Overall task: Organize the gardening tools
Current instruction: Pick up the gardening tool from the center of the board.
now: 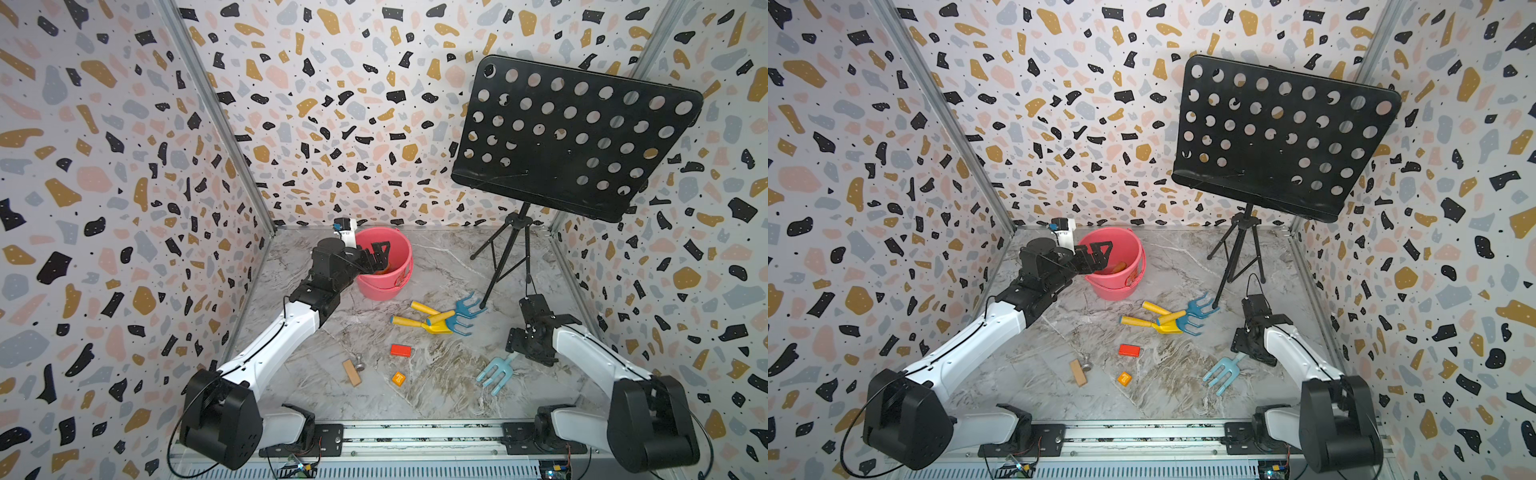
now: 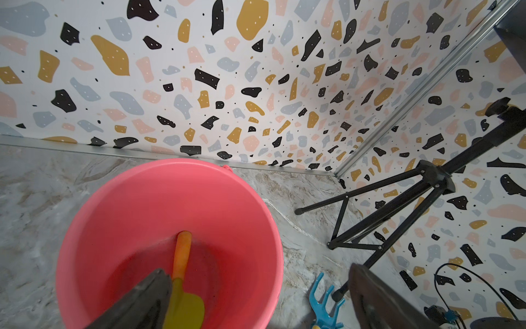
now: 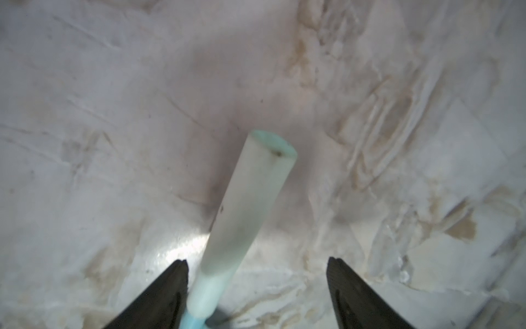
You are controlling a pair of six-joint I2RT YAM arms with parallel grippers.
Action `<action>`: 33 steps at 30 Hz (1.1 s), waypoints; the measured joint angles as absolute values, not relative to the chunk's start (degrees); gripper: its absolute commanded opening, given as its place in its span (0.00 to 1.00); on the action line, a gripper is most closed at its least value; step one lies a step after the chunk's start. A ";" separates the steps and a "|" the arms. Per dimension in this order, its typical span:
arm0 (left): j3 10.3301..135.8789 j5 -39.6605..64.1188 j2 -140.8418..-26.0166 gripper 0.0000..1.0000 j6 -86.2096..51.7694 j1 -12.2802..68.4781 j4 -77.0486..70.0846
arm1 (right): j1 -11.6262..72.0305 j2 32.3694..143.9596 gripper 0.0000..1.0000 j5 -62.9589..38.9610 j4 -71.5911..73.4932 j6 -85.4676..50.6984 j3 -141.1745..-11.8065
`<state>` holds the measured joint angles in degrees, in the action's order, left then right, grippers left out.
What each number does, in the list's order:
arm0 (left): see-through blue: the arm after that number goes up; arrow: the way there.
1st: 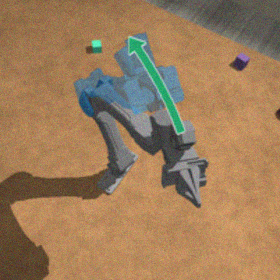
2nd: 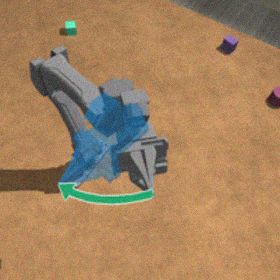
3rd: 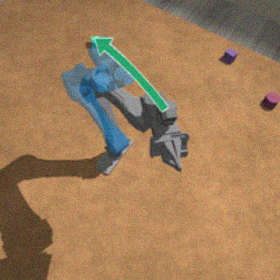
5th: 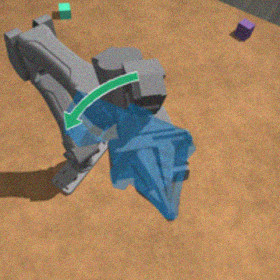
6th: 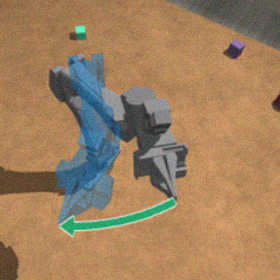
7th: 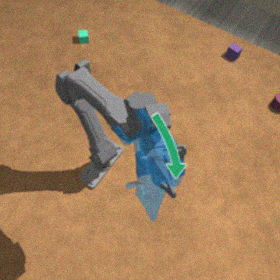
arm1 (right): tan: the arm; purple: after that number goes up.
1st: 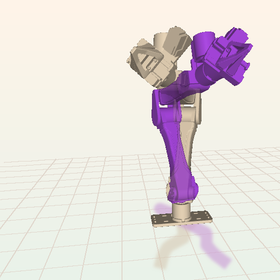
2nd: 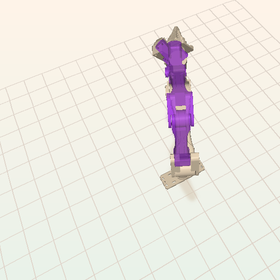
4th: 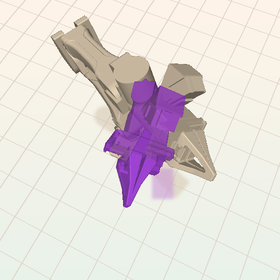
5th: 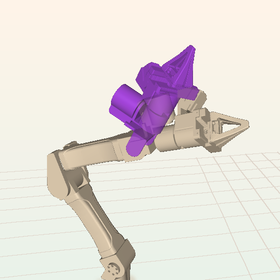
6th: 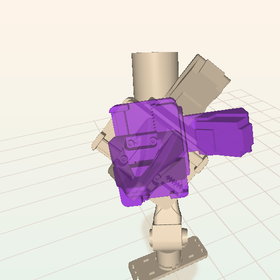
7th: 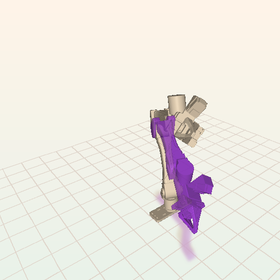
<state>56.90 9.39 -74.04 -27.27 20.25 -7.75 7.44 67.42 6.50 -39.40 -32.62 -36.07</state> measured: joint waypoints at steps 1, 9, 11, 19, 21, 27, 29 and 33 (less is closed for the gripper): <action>56.53 9.72 -73.54 0.99 -27.31 20.25 -7.29 | 7.44 65.21 0.86 5.78 -40.07 -32.84 -35.97; 52.75 10.70 -69.58 0.99 -28.40 20.25 -4.49 | 7.44 54.61 0.84 -2.04 -42.59 -35.18 -33.76; 51.66 10.79 -68.64 1.00 -29.06 20.25 -3.92 | 7.44 53.30 0.84 -4.40 -43.00 -35.77 -32.14; 48.34 11.25 -66.43 0.99 -31.05 20.36 -2.92 | 8.14 51.99 0.80 -13.85 -42.09 -38.04 -26.35; 47.92 11.05 -66.04 1.00 -31.35 20.43 -2.55 | 9.19 52.01 0.79 -15.29 -41.08 -38.89 -25.58; 47.27 10.13 -65.17 1.00 -32.18 20.75 -2.24 | 13.47 53.80 0.75 -18.61 -35.22 -41.80 -25.23; 47.07 9.91 -64.90 0.99 -32.23 20.82 -1.98 | 14.44 55.44 0.73 -19.88 -32.42 -42.68 -25.23; 45.74 8.82 -63.64 0.99 -32.23 20.95 -0.95 | 16.01 59.00 0.69 -22.41 -26.72 -44.03 -25.28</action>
